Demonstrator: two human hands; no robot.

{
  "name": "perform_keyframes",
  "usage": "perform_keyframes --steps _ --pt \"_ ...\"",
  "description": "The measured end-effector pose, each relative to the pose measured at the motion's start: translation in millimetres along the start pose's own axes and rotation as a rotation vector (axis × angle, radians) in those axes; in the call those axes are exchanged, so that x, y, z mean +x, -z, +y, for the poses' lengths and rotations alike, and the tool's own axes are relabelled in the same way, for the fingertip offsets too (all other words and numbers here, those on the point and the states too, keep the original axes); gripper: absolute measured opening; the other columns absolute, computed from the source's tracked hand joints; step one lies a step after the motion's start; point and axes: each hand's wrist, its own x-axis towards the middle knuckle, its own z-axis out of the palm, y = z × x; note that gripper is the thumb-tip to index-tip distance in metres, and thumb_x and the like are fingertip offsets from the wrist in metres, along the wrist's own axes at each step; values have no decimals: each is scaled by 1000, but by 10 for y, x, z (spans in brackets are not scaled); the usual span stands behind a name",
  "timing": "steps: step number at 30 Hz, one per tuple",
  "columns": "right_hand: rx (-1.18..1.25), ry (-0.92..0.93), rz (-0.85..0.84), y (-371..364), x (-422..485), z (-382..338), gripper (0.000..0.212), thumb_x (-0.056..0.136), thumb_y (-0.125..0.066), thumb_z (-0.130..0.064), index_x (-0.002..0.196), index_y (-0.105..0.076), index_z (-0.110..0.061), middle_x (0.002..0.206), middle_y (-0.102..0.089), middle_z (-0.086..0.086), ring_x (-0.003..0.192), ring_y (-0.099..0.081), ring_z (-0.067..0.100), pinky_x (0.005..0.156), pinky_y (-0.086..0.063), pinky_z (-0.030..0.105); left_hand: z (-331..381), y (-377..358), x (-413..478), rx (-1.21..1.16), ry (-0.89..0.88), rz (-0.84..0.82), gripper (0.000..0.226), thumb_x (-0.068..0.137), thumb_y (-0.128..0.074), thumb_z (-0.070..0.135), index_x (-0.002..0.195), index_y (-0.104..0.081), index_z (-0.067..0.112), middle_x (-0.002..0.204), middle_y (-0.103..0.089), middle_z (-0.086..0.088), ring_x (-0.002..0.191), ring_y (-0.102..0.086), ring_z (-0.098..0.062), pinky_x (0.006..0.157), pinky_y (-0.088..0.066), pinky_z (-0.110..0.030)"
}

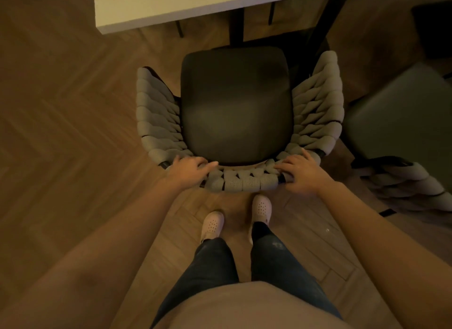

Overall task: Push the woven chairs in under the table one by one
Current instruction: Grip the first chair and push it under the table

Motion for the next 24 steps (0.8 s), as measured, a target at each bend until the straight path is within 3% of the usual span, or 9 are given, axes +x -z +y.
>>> perform_keyframes --steps 2,4,6,9,12,14,16,19,24 --pt "202 -90 184 -4 -64 28 57 82 -42 -31 137 -52 -25 149 -40 6 144 -22 25 119 2 46 -189 -9 -7 118 40 226 50 96 -49 47 134 -55 15 145 -45 -9 142 -29 -26 119 -10 -49" --pt "363 -314 460 -42 -94 47 49 91 -44 -19 140 -49 -19 154 -32 11 145 -20 30 119 -15 49 -303 -40 -36 99 83 359 60 92 -59 31 144 -40 7 158 -21 -15 149 -8 -28 121 -2 -45" --pt "526 -594 646 -29 -60 41 55 95 -49 -19 148 -34 -18 158 -21 11 145 -20 31 116 -27 50 -346 -98 -66 -30 151 488 79 88 -64 28 151 -23 3 161 -6 -16 149 1 -29 120 1 -41" --pt "945 -888 648 93 92 61 79 94 -58 -33 155 -10 -20 158 -23 12 142 -29 33 112 -32 48 -345 -122 -28 -435 359 619 94 88 -66 23 154 -4 1 161 1 -16 149 0 -28 122 -8 -41" --pt "1322 -1069 573 126 243 198 96 86 -70 -34 155 -5 -21 153 -33 14 135 -39 35 108 -39 50 -442 -56 146 -898 638 618 97 86 -67 39 153 -7 3 157 -21 -15 144 -24 -30 118 -23 -45" --pt "1306 -1107 510 100 299 329 88 84 -73 -30 151 -18 -17 146 -40 15 129 -46 35 103 -45 50 -521 43 255 -1148 824 593 86 82 -70 48 145 -31 6 136 -49 -10 124 -50 -27 105 -42 -48" --pt "1208 -1093 453 57 343 447 69 82 -74 -26 139 -39 -10 135 -51 16 121 -54 33 99 -49 49 -596 159 326 -1325 886 548 80 78 -75 48 138 -43 5 119 -55 -5 105 -57 -24 92 -52 -44" --pt "1118 -1088 438 28 380 509 62 82 -73 -27 133 -44 -7 131 -54 15 118 -54 32 99 -48 49 -672 226 448 -1309 901 492 70 80 -77 36 136 -48 6 128 -57 -8 111 -58 -27 81 -51 -35" --pt "972 -1110 418 45 426 516 51 87 -67 -25 129 -49 -2 127 -56 18 115 -56 35 97 -48 46 -630 216 462 -1236 894 526 62 87 -71 31 138 -45 8 133 -54 -9 118 -56 -29 81 -49 -33"
